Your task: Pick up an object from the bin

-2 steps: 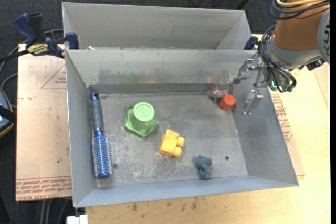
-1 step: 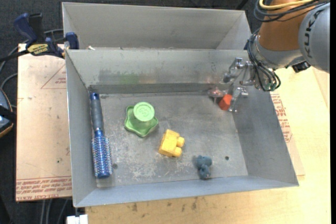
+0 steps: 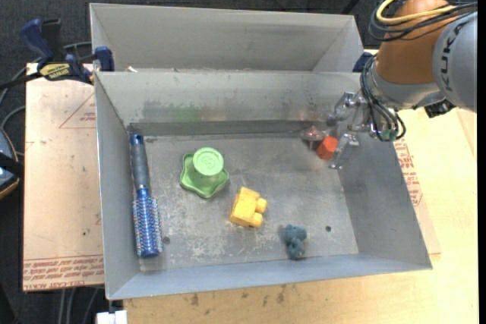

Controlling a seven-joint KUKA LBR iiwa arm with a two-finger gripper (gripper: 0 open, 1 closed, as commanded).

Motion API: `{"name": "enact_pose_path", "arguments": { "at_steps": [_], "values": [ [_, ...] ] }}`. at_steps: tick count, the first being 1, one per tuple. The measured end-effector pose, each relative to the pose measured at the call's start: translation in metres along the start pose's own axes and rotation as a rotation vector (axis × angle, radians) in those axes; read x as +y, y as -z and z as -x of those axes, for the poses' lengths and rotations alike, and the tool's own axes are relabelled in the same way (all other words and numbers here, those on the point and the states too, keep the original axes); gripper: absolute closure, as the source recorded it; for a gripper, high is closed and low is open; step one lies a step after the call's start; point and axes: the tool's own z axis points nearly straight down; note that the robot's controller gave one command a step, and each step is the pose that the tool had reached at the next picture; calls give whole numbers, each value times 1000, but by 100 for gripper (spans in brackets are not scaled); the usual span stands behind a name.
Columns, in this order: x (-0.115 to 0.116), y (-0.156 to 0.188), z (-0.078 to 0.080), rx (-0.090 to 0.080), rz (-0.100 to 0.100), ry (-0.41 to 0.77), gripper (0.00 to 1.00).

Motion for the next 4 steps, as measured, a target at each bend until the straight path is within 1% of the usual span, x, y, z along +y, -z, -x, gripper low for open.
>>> {"name": "enact_pose_path", "arguments": {
  "at_steps": [1, 2, 3, 4],
  "values": [
    [-4, -16, -13, 0, 0, -133, 0],
    [-4, -69, 0, -3, 1, -207, 0],
    [-2, -67, 0, -11, -1, -131, 0],
    [-9, -64, 9, -5, -2, -86, 0]
  ]
}}
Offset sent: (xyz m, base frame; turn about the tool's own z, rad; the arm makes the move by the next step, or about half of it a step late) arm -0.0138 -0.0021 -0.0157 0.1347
